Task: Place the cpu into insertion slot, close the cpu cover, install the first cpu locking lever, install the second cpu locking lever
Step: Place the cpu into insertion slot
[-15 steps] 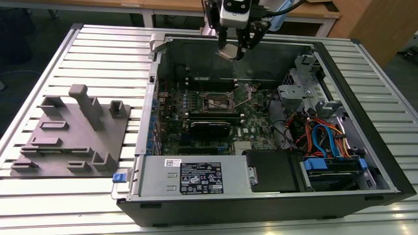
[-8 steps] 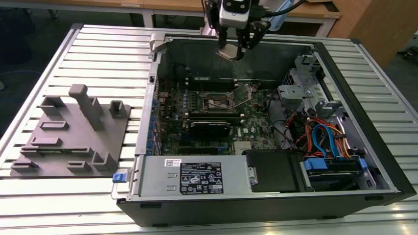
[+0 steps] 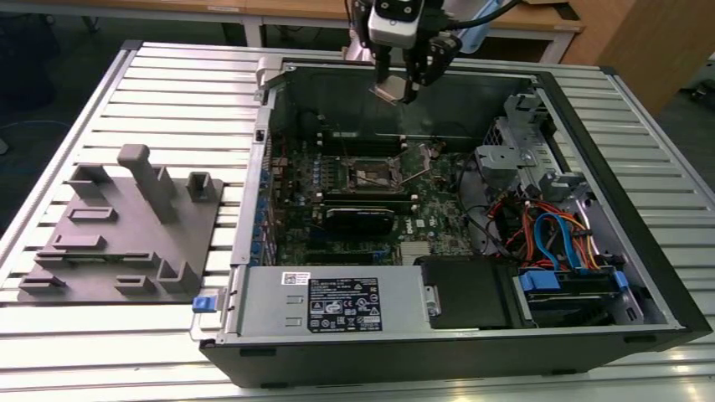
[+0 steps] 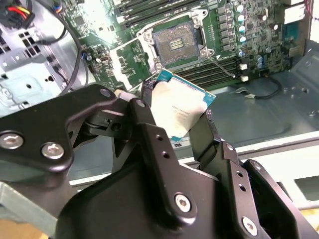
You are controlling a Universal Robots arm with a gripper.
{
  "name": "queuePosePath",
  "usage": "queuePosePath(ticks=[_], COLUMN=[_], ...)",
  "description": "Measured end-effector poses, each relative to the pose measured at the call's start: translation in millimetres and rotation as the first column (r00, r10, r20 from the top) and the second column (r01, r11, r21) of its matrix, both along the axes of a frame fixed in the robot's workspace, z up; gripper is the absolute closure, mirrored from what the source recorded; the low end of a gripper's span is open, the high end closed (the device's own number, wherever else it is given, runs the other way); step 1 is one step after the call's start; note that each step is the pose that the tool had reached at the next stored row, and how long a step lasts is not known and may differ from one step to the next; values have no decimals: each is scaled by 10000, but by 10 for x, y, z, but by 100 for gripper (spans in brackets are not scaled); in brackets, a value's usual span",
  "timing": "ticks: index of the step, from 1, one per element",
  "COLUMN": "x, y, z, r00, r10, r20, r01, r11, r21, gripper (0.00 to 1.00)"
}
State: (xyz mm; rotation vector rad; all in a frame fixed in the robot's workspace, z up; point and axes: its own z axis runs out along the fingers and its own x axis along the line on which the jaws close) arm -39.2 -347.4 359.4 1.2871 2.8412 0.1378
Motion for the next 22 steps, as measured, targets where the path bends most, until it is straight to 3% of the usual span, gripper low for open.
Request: queuePosePath(ticks=[4, 5, 8, 22], x=[0, 0, 0, 0], y=[0, 0, 0, 0], z=[-1, -1, -1, -1], r00=[9980, 9952, 9898, 9881], r10=[-629, -978, -1423, -1535], r20=[0, 0, 1, 1], r01=[629, 978, 1423, 1535], r11=[9980, 9952, 9898, 9881], r21=[-6, -9, -12, -12], gripper=[46, 46, 46, 46])
